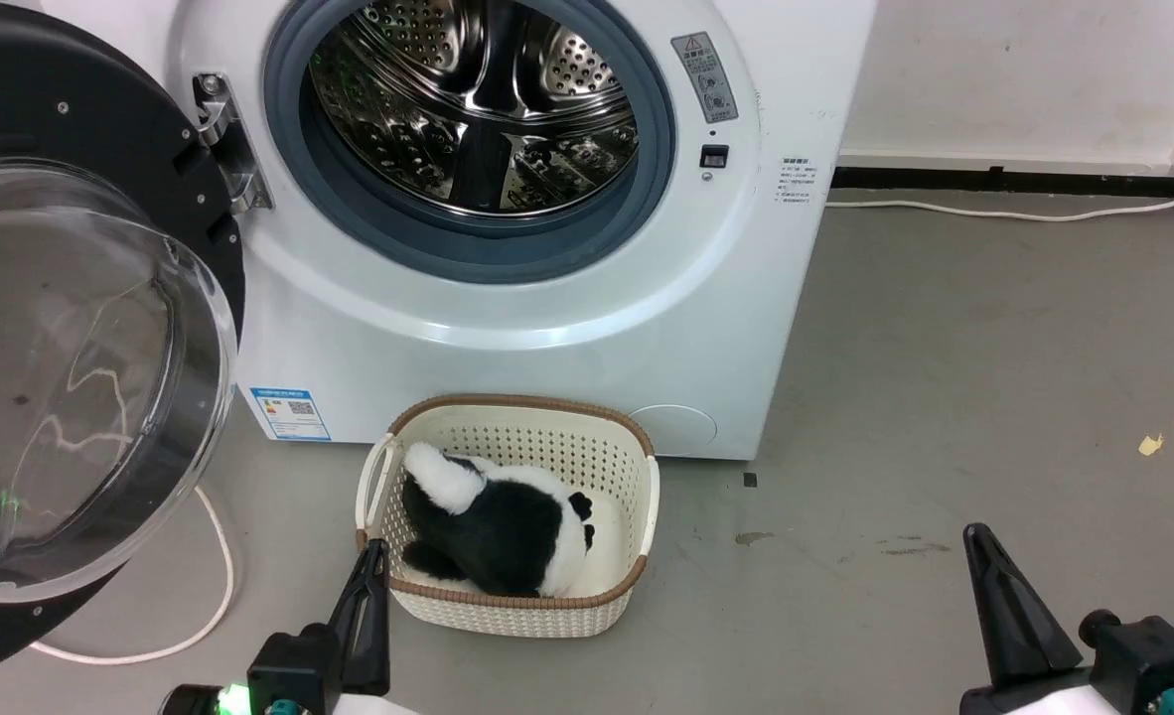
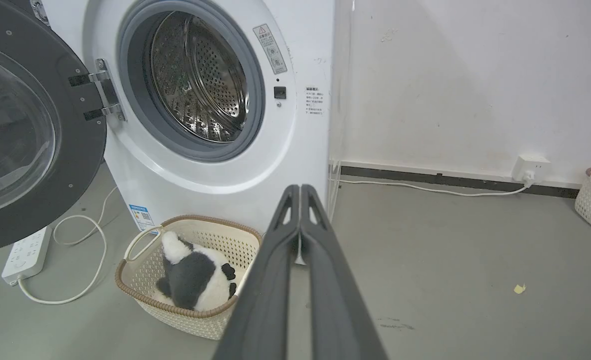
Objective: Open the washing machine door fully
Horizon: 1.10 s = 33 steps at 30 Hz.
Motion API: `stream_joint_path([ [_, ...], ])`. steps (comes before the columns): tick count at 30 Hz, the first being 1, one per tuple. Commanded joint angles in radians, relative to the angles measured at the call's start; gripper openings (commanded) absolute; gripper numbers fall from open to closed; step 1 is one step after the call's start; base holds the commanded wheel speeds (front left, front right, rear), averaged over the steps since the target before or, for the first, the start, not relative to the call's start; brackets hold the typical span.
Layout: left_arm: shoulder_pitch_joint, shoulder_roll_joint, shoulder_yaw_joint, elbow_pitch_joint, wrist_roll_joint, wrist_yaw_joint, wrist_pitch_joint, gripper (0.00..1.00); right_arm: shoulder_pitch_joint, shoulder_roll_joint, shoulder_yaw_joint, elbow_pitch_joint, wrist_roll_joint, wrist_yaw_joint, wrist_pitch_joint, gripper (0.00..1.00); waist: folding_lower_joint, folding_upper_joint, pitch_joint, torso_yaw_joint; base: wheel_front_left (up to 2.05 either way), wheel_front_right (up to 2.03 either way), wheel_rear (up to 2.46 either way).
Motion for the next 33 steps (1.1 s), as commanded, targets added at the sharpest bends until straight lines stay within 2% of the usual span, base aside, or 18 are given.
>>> stream_joint_path([
  [1, -0.007, -0.007, 0.008, -0.006, 0.012, -0.007, 0.006, 0.00, -0.010, 0.001, 0.003, 0.000, -0.008, 0.000, 0.007, 0.00, 0.0000, 0.0000, 0.000, -0.001, 0.00, 0.00, 0.00],
  [33, -0.021, -0.029, 0.061, -0.024, 0.048, -0.044, 0.066, 0.00, -0.035, 0.002, 0.013, 0.001, -0.027, 0.000, 0.062, 0.00, -0.0001, 0.0000, -0.003, -0.013, 0.00, 0.00, 0.00],
])
